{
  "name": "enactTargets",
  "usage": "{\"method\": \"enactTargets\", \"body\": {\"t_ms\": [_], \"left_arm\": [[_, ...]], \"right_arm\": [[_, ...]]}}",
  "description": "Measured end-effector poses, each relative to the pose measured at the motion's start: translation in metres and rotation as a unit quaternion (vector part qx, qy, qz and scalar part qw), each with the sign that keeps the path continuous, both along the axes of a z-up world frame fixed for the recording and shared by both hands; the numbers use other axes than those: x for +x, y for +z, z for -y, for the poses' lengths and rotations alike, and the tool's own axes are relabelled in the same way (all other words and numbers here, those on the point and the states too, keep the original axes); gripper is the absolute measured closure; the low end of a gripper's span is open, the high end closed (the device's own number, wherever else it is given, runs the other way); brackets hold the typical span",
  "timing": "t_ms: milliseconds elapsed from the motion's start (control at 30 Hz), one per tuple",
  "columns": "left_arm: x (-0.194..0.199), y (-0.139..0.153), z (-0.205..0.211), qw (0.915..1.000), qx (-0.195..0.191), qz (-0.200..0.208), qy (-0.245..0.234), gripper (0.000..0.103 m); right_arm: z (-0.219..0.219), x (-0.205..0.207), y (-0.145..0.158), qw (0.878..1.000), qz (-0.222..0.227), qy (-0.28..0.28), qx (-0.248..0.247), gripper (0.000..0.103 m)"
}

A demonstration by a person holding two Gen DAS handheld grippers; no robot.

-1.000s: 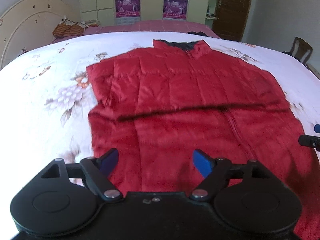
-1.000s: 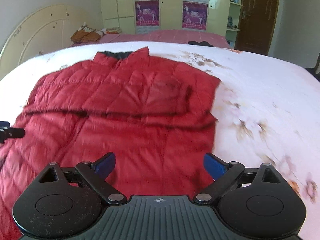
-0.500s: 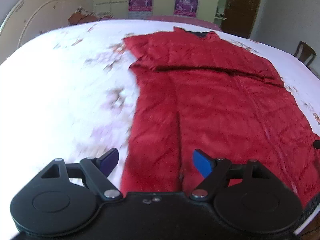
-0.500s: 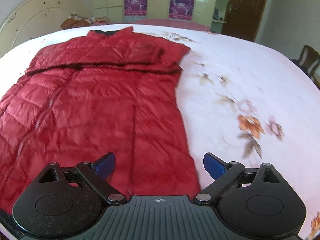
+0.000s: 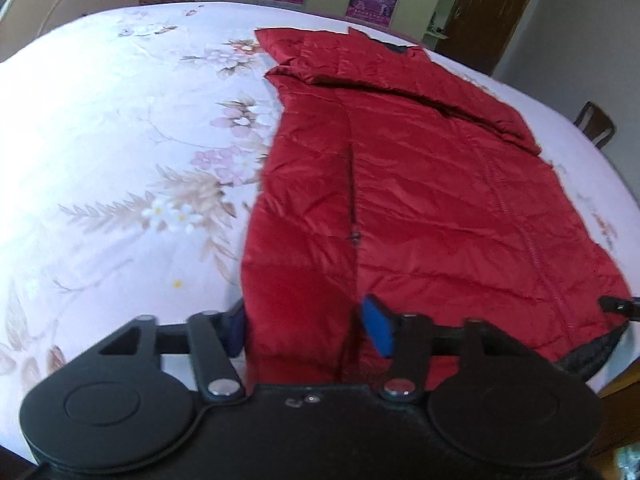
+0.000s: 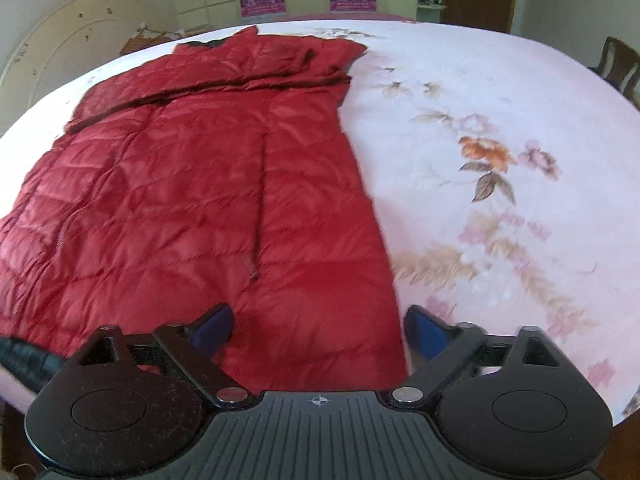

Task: Fold large clothes
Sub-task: 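Smooth the folded jacket flat with both open grippers, then grasp the jacket end with both grippers and fold it over the body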

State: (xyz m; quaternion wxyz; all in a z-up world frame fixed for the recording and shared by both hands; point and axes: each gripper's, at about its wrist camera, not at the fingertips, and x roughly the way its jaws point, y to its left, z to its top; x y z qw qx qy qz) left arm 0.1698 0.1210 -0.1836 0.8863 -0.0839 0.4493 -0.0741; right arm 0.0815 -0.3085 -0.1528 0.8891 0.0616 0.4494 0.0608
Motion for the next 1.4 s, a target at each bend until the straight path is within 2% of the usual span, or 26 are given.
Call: {"method": "enactTargets", "body": {"t_ms": [33, 100, 133, 200, 267, 500, 767, 1033, 1400], "left_arm": [[-0.001, 0.000, 0.001, 1.0000, -0.008, 0.000, -0.002, 0.064], [-0.003, 0.000, 0.003, 0.9998, -0.020, 0.000, -0.006, 0.074], [-0.003, 0.000, 0.004, 0.9996, -0.026, 0.000, -0.007, 0.081], [-0.002, 0.002, 0.005, 0.9993, -0.035, 0.004, -0.008, 0.086], [-0.002, 0.007, 0.006, 0.9991, -0.041, 0.012, -0.005, 0.087], [0.009, 0.037, 0.011, 0.9977, -0.037, 0.057, -0.008, 0.090], [0.043, 0.070, 0.020, 0.9927, -0.044, 0.112, -0.009, 0.091], [0.089, 0.085, 0.020, 0.9887, -0.053, 0.141, 0.005, 0.091], [0.180, 0.091, 0.015, 0.9853, -0.062, 0.152, 0.045, 0.092]], "right_arm": [[-0.001, -0.001, 0.002, 1.000, 0.000, 0.005, 0.005, 0.044], [-0.003, -0.001, 0.005, 1.000, -0.003, 0.016, 0.023, 0.071], [-0.004, 0.000, 0.006, 0.999, -0.005, 0.017, 0.030, 0.075], [-0.006, 0.002, 0.008, 0.999, -0.002, 0.021, 0.030, 0.085], [-0.005, 0.003, 0.011, 0.999, 0.003, 0.020, 0.035, 0.090], [-0.003, 0.016, 0.038, 0.998, 0.048, 0.023, 0.042, 0.092], [-0.004, 0.053, 0.071, 0.993, 0.106, 0.017, 0.052, 0.092], [-0.005, 0.111, 0.090, 0.989, 0.142, 0.009, 0.043, 0.092], [-0.005, 0.211, 0.094, 0.987, 0.159, -0.003, 0.035, 0.092]]}}
